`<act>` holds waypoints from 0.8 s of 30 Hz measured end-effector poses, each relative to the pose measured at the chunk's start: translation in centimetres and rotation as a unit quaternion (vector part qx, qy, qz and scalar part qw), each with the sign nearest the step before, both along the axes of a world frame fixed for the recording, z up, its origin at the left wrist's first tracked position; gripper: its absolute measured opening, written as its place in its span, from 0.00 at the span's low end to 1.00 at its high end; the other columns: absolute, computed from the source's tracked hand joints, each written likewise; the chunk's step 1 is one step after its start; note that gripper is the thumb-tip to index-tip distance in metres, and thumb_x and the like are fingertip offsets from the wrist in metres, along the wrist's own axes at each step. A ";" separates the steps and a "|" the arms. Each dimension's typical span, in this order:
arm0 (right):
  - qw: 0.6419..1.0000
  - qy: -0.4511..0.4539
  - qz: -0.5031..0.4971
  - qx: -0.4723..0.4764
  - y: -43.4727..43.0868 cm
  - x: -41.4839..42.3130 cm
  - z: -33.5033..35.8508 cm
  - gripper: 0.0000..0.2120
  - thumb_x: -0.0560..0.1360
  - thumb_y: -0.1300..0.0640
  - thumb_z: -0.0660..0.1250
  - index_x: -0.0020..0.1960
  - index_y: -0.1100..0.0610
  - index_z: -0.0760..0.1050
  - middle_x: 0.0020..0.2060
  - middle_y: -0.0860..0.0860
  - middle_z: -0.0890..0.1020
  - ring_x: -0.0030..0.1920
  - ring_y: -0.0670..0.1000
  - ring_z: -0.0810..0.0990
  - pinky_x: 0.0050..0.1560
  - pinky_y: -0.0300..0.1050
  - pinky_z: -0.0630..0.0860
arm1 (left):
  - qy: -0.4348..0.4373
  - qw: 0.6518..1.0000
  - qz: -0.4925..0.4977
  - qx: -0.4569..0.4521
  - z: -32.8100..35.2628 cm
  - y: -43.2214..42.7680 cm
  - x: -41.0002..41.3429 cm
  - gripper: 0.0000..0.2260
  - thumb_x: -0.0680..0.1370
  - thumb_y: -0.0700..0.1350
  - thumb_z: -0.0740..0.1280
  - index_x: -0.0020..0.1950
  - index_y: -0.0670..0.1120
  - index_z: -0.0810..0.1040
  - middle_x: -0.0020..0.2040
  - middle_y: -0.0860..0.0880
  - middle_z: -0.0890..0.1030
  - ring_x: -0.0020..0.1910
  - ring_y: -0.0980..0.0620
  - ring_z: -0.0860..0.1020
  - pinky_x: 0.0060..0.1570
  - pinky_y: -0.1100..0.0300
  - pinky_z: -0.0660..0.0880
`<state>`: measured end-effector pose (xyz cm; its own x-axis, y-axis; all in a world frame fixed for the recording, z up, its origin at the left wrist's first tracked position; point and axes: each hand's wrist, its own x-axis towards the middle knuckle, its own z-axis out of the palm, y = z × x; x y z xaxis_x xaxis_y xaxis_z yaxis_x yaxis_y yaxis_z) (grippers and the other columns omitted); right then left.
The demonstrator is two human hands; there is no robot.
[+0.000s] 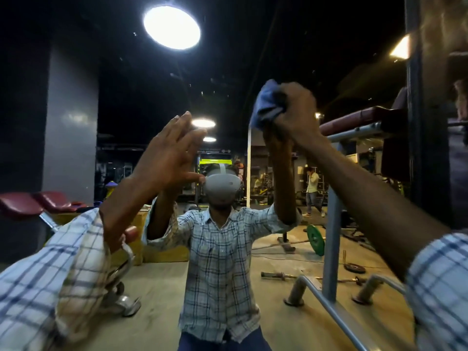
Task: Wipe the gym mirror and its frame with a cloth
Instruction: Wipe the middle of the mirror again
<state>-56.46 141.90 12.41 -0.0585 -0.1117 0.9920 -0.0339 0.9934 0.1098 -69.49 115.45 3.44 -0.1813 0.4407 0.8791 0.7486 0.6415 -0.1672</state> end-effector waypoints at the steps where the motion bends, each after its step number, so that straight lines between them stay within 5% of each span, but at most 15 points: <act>1: 0.995 0.066 0.009 -0.071 0.2 0.3 -0.3 0.14 0.74 0.60 0.72 0.60 0.58 0.79 0.55 0.55 0.81 0.53 0.46 0.76 0.59 0.42 0.76 | -0.005 1.000 -0.001 0.003 -0.1 0.1 0.0 0.51 0.67 0.62 0.80 0.83 0.58 0.56 0.86 0.48 0.45 0.84 0.45 0.45 0.78 0.42 0.56; 3: 0.992 0.058 0.081 -0.079 -1.5 -0.5 -3.0 0.14 0.73 0.66 0.71 0.58 0.60 0.79 0.51 0.50 0.79 0.49 0.39 0.75 0.56 0.40 0.78 | -0.016 1.000 0.000 0.008 -0.2 0.2 0.2 0.51 0.67 0.61 0.80 0.83 0.59 0.55 0.86 0.49 0.44 0.84 0.45 0.45 0.78 0.40 0.56; 7: 0.959 -0.225 0.083 0.153 -4.1 -1.5 -10.8 0.16 0.71 0.61 0.76 0.56 0.49 0.78 0.49 0.44 0.76 0.46 0.40 0.75 0.47 0.36 0.75 | -0.025 1.000 0.007 0.005 -0.3 0.2 0.3 0.50 0.68 0.60 0.80 0.83 0.60 0.55 0.86 0.49 0.43 0.84 0.46 0.44 0.78 0.41 0.55; 9: 0.975 -0.183 0.091 0.082 -1.9 -0.7 -10.6 0.18 0.73 0.58 0.76 0.57 0.44 0.75 0.52 0.46 0.77 0.48 0.41 0.76 0.50 0.30 0.74 | -0.031 0.999 0.006 0.004 -0.3 0.2 0.3 0.50 0.69 0.59 0.80 0.83 0.60 0.54 0.86 0.50 0.42 0.84 0.46 0.43 0.78 0.42 0.54; 13: 0.983 0.049 0.089 -0.156 0.7 -0.2 -12.3 0.14 0.75 0.59 0.73 0.60 0.55 0.76 0.57 0.50 0.79 0.54 0.44 0.76 0.56 0.28 0.73 | -0.033 0.999 0.005 0.004 -0.4 0.3 0.2 0.49 0.69 0.59 0.79 0.83 0.60 0.54 0.85 0.50 0.42 0.84 0.46 0.43 0.78 0.41 0.53; 18: 0.953 -0.252 0.111 0.123 -1.3 -0.2 -17.6 0.15 0.71 0.54 0.71 0.57 0.49 0.74 0.53 0.47 0.77 0.51 0.45 0.76 0.50 0.36 0.77 | -0.040 0.999 0.002 -0.001 -0.2 0.2 0.1 0.50 0.69 0.59 0.79 0.83 0.60 0.54 0.85 0.51 0.41 0.84 0.47 0.42 0.78 0.40 0.54; 21: 0.994 -0.065 0.079 -0.044 1.3 0.5 -13.1 0.15 0.73 0.56 0.74 0.58 0.54 0.76 0.54 0.48 0.78 0.52 0.42 0.75 0.53 0.31 0.75 | -0.038 0.999 -0.009 0.004 -0.3 0.3 -0.1 0.49 0.70 0.57 0.80 0.83 0.60 0.54 0.85 0.51 0.41 0.84 0.48 0.41 0.76 0.47 0.49; 23: 0.979 0.050 0.072 -0.184 1.1 -0.1 -11.9 0.15 0.73 0.58 0.73 0.59 0.57 0.77 0.56 0.50 0.79 0.53 0.43 0.75 0.56 0.30 0.75 | -0.038 0.999 -0.009 0.010 -0.3 0.3 0.0 0.49 0.70 0.57 0.80 0.83 0.60 0.54 0.85 0.52 0.41 0.84 0.48 0.41 0.74 0.49 0.48; 24: 0.979 0.042 0.086 -0.182 0.1 -1.0 -12.2 0.15 0.73 0.58 0.74 0.59 0.56 0.77 0.56 0.48 0.78 0.54 0.43 0.76 0.56 0.31 0.76 | -0.040 0.999 -0.007 0.011 -0.4 0.3 0.1 0.49 0.70 0.57 0.80 0.83 0.60 0.54 0.85 0.52 0.41 0.84 0.48 0.41 0.75 0.48 0.49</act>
